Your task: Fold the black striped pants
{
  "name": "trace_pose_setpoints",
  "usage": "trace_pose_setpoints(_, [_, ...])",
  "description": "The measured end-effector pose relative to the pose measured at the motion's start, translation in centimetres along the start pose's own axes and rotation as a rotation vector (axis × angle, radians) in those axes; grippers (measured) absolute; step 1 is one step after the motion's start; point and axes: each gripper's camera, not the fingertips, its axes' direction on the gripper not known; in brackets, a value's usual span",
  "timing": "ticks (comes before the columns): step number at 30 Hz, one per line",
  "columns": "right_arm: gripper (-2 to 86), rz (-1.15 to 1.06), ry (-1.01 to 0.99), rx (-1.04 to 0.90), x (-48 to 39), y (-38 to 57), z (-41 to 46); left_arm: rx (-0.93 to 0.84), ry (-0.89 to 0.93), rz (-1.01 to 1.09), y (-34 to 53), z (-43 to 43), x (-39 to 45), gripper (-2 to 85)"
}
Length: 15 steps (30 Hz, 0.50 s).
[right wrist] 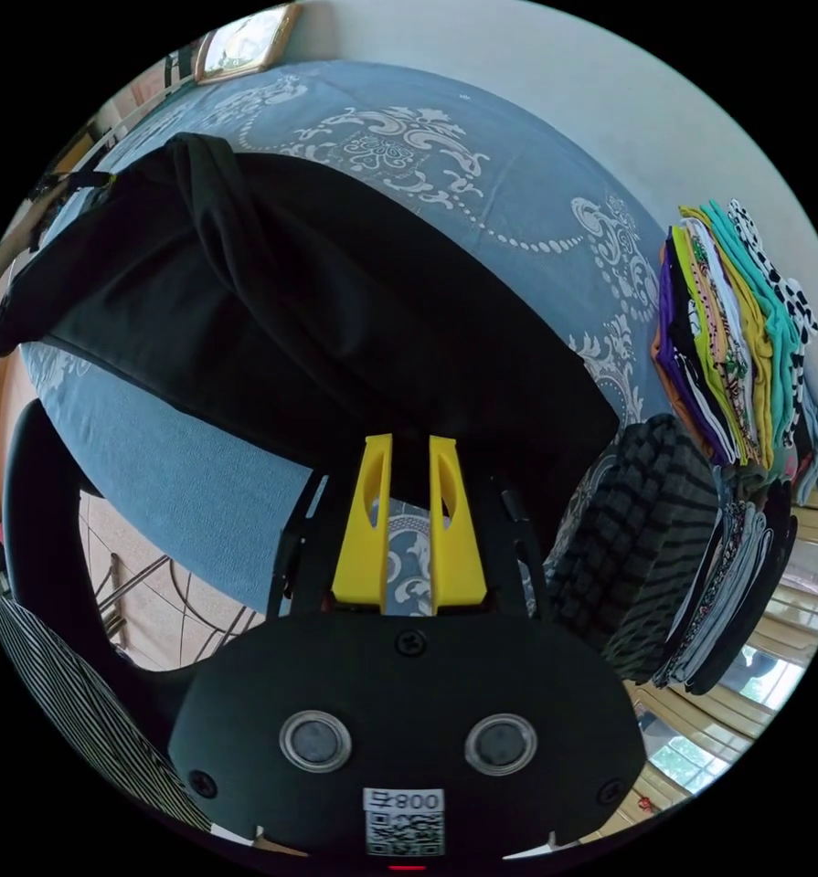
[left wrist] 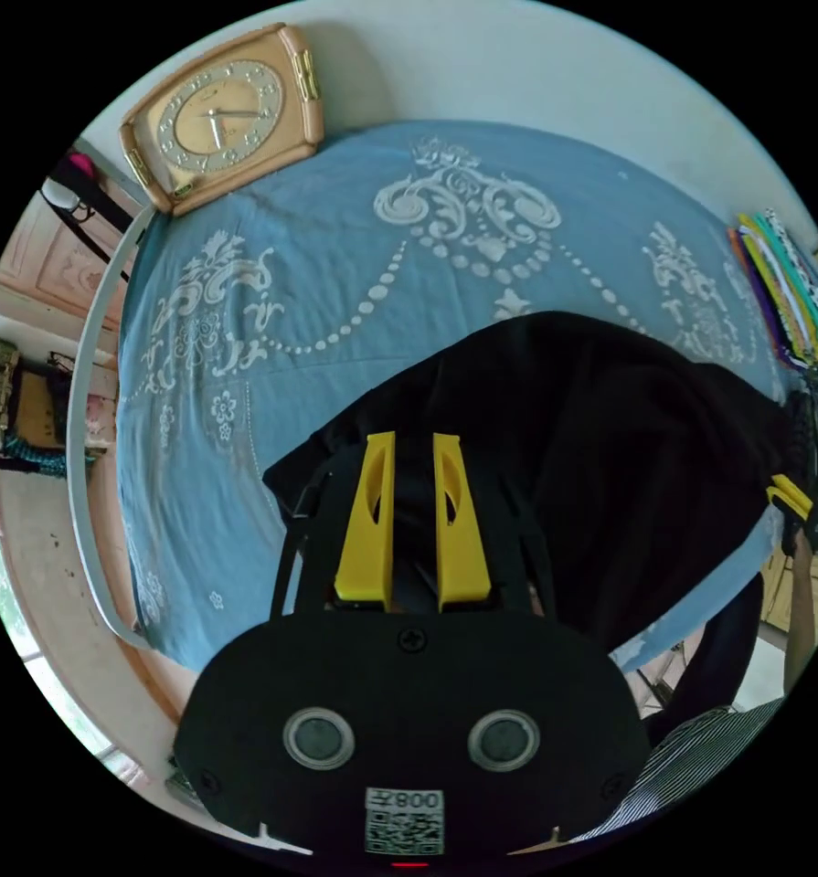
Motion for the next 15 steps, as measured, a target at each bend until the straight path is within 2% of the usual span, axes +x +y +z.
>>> trace_pose_setpoints(4, [3.1,-0.002,-0.031,0.01,-0.1,-0.1,-0.1,0.03,0.088,-0.014,-0.9,1.3,-0.5,2.1])
trace_pose_setpoints(8, [1.0,0.016,-0.039,0.037,0.3,0.1,-1.3,0.093,0.069,0.014,-0.6,0.3,-0.1,0.7])
trace_pose_setpoints(15, [0.4,0.052,0.042,0.254,4.1,-0.2,-8.8,0.306,0.032,0.016,0.3,-4.9,-0.9,0.3])
